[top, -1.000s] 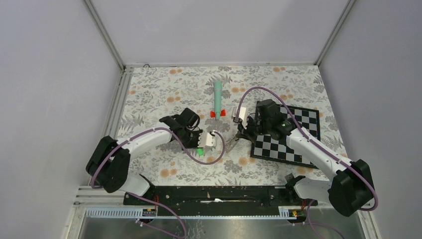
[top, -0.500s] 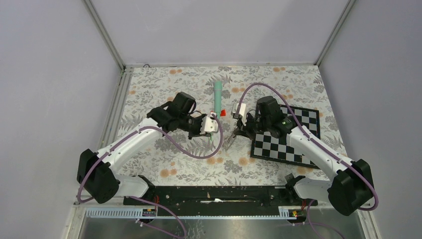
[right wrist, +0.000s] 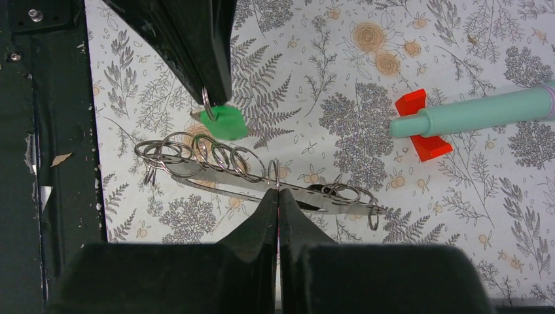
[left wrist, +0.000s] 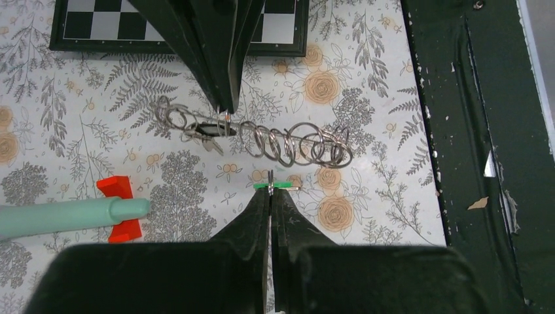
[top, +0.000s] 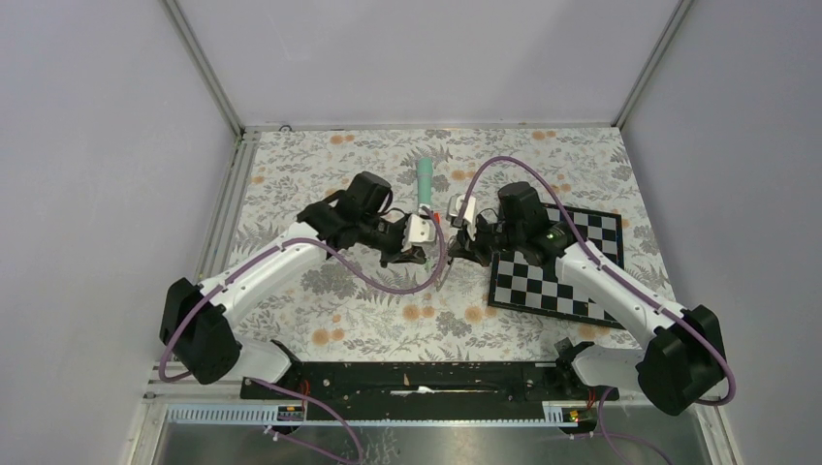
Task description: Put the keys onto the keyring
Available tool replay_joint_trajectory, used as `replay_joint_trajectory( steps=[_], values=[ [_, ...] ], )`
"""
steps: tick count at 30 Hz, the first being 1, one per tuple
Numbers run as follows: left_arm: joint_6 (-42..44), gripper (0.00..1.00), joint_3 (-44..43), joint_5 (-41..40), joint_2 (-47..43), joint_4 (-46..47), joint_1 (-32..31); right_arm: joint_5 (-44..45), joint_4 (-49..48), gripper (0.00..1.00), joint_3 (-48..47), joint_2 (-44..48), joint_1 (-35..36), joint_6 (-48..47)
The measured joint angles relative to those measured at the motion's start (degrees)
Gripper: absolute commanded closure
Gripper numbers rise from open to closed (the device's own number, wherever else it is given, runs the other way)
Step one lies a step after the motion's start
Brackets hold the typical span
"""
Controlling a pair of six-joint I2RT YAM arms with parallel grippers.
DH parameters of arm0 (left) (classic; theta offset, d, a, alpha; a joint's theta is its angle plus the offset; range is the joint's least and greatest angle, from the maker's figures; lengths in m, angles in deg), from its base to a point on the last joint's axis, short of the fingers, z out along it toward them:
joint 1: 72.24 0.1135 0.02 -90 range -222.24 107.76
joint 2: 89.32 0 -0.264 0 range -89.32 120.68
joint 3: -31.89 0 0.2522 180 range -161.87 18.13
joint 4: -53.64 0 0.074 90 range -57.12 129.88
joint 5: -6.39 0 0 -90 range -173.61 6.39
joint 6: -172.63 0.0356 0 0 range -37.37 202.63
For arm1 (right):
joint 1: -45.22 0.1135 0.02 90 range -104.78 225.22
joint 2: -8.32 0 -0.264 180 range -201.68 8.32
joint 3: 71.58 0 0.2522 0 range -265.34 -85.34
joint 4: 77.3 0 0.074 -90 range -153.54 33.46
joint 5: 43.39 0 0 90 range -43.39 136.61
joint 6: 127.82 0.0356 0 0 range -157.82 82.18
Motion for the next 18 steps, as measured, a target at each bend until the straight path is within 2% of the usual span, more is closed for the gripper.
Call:
replay_joint_trajectory(
  steps=[18],
  values=[
    [-4.07,1.00,-0.02,-4.37,2.40,5.90,-3.10,-2.54,-3.43,1.00,0.72,-1.55,0.72,1.75]
  ],
)
